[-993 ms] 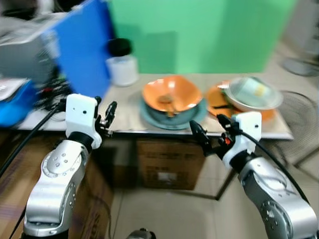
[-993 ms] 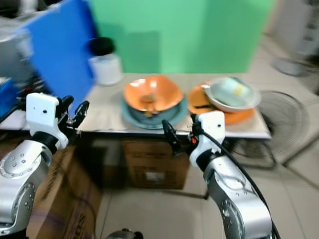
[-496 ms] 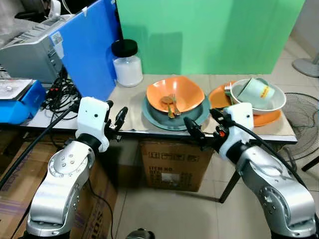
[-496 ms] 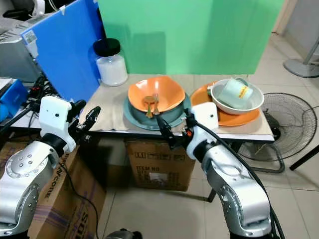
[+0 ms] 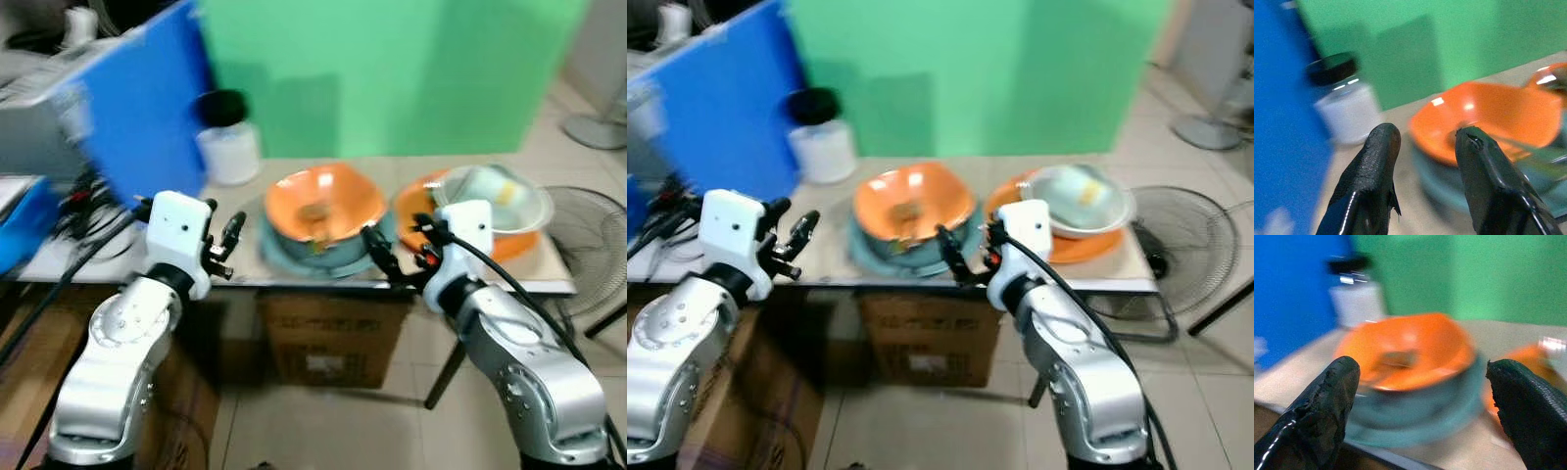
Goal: Setting the table
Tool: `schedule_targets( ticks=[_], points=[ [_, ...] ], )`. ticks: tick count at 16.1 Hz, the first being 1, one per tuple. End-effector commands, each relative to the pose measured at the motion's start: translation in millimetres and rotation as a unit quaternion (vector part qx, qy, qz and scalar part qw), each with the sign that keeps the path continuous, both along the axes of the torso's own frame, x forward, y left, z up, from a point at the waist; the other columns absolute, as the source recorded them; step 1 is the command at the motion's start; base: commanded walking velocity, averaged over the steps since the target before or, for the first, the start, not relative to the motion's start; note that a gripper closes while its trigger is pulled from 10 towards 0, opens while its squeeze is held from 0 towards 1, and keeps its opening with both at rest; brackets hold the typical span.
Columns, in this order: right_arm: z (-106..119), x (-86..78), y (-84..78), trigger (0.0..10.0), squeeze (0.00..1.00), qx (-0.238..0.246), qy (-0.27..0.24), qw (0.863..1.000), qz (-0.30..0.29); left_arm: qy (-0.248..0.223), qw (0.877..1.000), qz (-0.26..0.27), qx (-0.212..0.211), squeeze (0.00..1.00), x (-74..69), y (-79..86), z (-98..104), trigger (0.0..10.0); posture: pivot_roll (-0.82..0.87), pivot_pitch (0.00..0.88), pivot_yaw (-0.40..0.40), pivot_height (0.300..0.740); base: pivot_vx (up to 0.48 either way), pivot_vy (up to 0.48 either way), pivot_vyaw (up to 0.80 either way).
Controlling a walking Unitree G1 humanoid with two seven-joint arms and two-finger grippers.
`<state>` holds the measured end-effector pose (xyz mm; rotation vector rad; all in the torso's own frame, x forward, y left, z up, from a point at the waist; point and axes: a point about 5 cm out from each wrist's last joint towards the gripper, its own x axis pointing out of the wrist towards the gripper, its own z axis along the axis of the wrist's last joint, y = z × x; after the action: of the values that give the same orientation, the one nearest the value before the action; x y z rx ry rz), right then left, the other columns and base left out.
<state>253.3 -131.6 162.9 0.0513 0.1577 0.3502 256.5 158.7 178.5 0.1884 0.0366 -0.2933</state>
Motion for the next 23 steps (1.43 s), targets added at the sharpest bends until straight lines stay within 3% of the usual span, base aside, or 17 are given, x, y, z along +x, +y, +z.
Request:
schedule_targets(
  ticks=[1, 4, 9, 17, 21, 23],
  points=[
    [-0.2, 0.6, 0.7, 10.0, 0.0, -0.001, 0.002, 1.0, -0.003, 0.001, 1.0, 0.006, 0.008, 0.0, 0.1, 4.4, 1.2, 10.0, 0.12, 0.0, 0.064, 0.74, 0.337, 0.0, 0.0],
    [0.4, -0.2, 6.8, 10.0, 0.0, 0.001, 0.004, 1.0, 0.019, 0.001, 1.0, 0.006, 0.008, 0.0, -1.7, 3.9, 1.4, 10.0, 0.12, 0.0, 0.055, 0.74, 0.337, 0.0, 0.0],
    [0.4, -1.6, 12.3, 10.0, 0.0, -0.001, 0.006, 0.999, 0.04, 0.002, 1.0, 0.004, 0.012, 0.0, -3.2, 3.6, 1.4, 10.0, 0.12, 0.0, 0.054, 0.74, 0.335, 0.0, 0.8],
    [5.4, 4.8, 2.9, 10.0, 0.0, -0.03, 0.012, 0.999, 0.015, 0.011, 0.999, -0.025, 0.016, 0.0, -6.5, -5.0, -2.2, 10.0, 0.1, 0.0, 0.052, 0.74, 0.324, 0.0, 0.0],
    [3.9, 4.4, 1.6, 10.0, 0.0, -0.052, 0.05, 0.996, 0.046, 0.02, 0.998, -0.066, 0.01, 0.0, -9.1, -15.1, -5.1, 10.0, 0.09, 0.0, 0.05, 0.74, 0.162, 0.0, 0.0],
    [2.7, 2.9, -2.8, 10.0, 0.0, -0.082, 0.099, 0.99, 0.059, 0.028, 0.994, -0.102, 0.021, 0.0, -11.6, -22.9, -7.9, 10.0, 0.08, 0.0, 0.044, 0.74, 0.0, 0.0, 0.0]
  ],
)
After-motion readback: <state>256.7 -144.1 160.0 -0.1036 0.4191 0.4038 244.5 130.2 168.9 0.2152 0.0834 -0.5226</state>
